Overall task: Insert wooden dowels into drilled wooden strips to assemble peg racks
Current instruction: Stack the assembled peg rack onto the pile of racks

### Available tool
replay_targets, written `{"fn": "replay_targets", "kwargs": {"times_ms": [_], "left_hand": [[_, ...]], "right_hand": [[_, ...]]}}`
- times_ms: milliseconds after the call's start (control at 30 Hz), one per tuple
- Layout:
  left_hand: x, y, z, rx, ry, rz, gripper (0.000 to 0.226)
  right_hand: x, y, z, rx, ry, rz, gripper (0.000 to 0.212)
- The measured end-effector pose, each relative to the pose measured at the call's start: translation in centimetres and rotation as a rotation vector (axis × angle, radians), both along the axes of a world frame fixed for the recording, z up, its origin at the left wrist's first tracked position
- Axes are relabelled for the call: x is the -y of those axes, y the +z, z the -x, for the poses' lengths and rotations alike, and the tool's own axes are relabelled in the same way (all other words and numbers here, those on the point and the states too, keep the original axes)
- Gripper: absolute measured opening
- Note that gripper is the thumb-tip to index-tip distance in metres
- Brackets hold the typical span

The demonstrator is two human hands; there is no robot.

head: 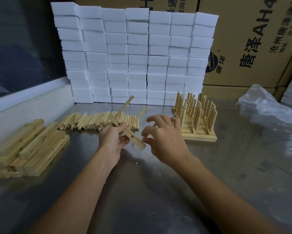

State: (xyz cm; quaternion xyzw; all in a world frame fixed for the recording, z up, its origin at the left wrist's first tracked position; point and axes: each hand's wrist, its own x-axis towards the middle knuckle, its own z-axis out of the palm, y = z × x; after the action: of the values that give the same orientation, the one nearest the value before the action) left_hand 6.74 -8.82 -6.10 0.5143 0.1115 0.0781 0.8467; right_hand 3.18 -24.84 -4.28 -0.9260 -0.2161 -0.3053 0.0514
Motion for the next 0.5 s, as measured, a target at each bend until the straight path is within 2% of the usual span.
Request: {"fn": "replay_targets", "kwargs": {"times_ms": [100,233,400,500], "left_hand": [[-0.3,0.1,0.1,-0.026,0.012,0.089,0.008],[-0.4,0.2,0.3,-0.029,0.018,0.148,0.007],[0.4,0.2,0.6,0.014,-0.03,0.097,0.026],[1.1,0.2,0.9,0.026,-0.081,0.066,0.023]], "right_hand": [[0.0,-0.3,0.0,0.055,-0.032,-0.141,0.027],[-0.2,-0.6,-0.1,0.089,0.022,-0.327,0.024],[-0.9,-1.2,0.3,-0.024,0.1,-0.314,0.026],[-1.1,-1.2,0.2,-0.029,0.068,-0.293,0.03]]}}
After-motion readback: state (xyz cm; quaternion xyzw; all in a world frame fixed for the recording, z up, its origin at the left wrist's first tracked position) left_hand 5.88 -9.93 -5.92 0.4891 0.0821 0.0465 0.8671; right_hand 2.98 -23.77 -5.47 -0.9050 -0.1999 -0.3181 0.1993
